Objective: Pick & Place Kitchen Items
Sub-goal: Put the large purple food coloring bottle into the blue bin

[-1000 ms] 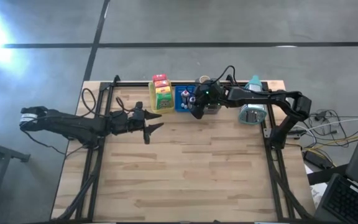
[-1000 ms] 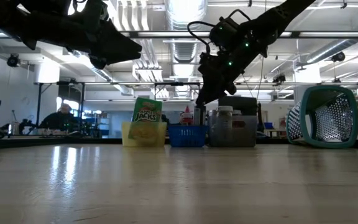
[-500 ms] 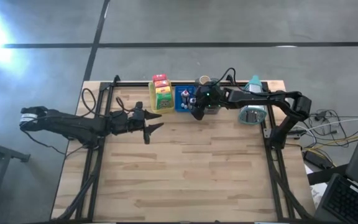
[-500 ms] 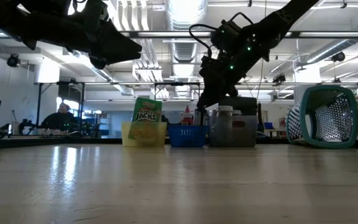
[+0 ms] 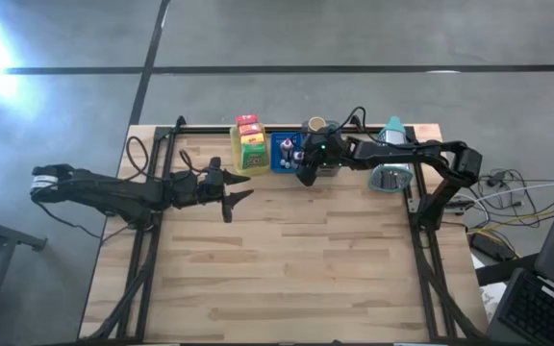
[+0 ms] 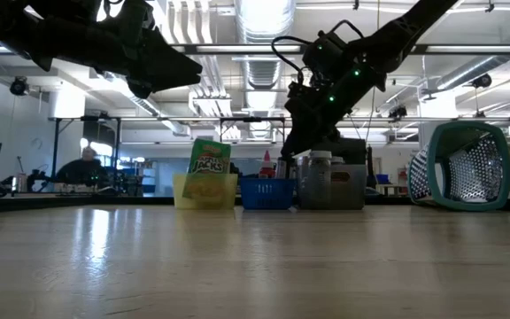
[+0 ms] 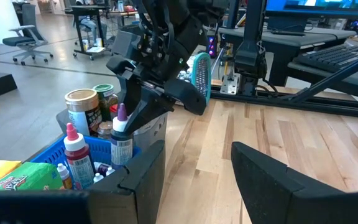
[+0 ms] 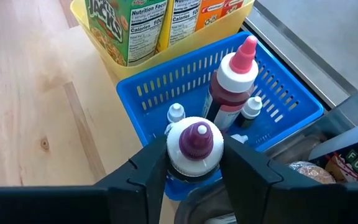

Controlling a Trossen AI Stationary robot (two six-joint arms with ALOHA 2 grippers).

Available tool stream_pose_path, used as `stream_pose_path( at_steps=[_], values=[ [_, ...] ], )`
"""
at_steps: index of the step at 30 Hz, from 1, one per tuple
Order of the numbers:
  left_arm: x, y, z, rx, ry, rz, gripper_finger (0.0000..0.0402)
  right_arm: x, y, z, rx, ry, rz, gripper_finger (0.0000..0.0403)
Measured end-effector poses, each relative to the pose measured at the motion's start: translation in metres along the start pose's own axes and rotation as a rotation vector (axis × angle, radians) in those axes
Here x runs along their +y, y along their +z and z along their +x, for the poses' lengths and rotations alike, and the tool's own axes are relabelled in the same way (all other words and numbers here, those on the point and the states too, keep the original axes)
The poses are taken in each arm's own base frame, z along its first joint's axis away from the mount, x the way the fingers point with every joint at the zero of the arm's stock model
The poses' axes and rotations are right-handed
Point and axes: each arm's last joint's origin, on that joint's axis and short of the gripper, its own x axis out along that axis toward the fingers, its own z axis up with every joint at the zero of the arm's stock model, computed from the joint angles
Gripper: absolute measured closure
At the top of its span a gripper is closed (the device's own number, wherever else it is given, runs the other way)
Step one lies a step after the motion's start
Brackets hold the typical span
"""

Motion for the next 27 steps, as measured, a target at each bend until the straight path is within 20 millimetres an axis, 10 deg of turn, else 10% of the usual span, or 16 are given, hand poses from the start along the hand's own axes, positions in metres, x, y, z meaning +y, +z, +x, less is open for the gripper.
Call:
stream_pose_path(
  at_steps=[27],
  values=[
    [0.000, -0.001, 0.000, 0.006, 0.000, 0.002, 0.0211, -0.003, -0.004, 0.030, 0.023, 0.020, -0.008, 0.0270]
  ],
)
